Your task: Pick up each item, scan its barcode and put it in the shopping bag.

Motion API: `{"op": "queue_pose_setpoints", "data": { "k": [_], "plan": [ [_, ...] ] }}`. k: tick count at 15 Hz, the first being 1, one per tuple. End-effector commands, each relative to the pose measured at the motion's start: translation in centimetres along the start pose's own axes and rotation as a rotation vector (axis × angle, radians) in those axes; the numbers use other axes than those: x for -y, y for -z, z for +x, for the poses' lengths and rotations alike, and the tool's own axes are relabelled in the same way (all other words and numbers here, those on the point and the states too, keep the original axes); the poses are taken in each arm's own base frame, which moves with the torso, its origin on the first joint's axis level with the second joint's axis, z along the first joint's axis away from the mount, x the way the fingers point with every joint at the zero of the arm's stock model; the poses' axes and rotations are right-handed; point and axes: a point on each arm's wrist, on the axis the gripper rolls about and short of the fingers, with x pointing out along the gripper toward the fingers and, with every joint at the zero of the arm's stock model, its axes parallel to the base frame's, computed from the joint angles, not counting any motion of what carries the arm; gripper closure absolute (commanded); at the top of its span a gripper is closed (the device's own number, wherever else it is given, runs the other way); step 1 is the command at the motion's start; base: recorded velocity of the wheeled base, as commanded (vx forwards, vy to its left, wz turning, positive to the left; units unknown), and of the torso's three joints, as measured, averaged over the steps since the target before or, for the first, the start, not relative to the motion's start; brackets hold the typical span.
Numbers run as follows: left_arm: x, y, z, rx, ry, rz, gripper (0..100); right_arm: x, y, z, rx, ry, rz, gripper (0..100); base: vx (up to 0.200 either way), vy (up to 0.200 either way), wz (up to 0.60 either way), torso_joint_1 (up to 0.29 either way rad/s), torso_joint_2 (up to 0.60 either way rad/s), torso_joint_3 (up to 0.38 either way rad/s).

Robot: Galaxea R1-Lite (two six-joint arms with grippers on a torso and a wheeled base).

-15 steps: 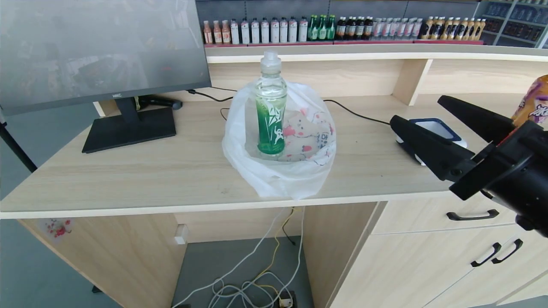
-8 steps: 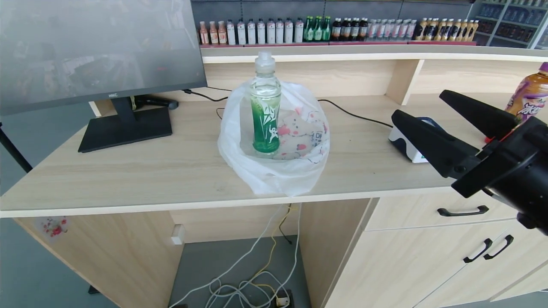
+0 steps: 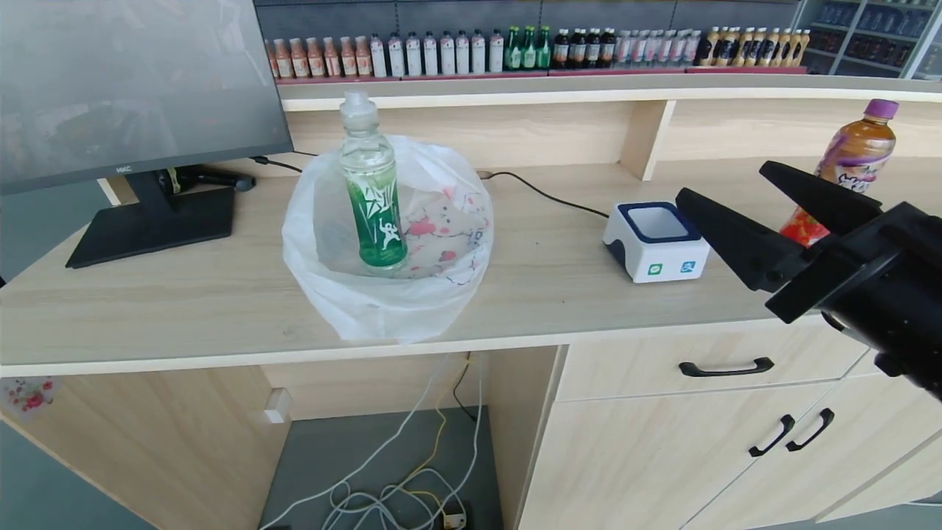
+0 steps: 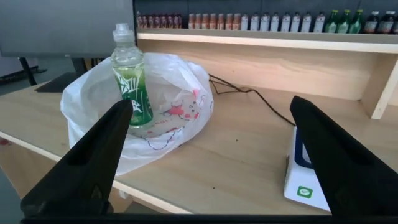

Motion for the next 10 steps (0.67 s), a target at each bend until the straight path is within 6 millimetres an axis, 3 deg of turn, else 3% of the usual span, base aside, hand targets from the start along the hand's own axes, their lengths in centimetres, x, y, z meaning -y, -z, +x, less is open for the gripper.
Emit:
{"op": "queue_pose_setpoints", "data": {
  "k": [1,6,10],
  "plan": [
    [0.0,0.0,0.0,-0.001,-0.001,0.000,0,0.3,0.6,0.2,-0.021,0.014,-0.007,0,0.000,-0.200,0.00,0.002,0.00,0.007],
    [0.0,0.0,0.0,-0.001,-0.001,-0.001,0,2.6,1.6,-0.2,-0.063,0.093,-0.045,0,0.000,-0.200,0.00,0.003,0.00,0.004],
    [0.0,0.0,0.0,0.000,-0.002,-0.006,0,2.8,1.9,-0.4,-0.079,0.095,-0.050,0,0.000,-0.200,0.00,0.005,0.00,0.001]
  ]
}}
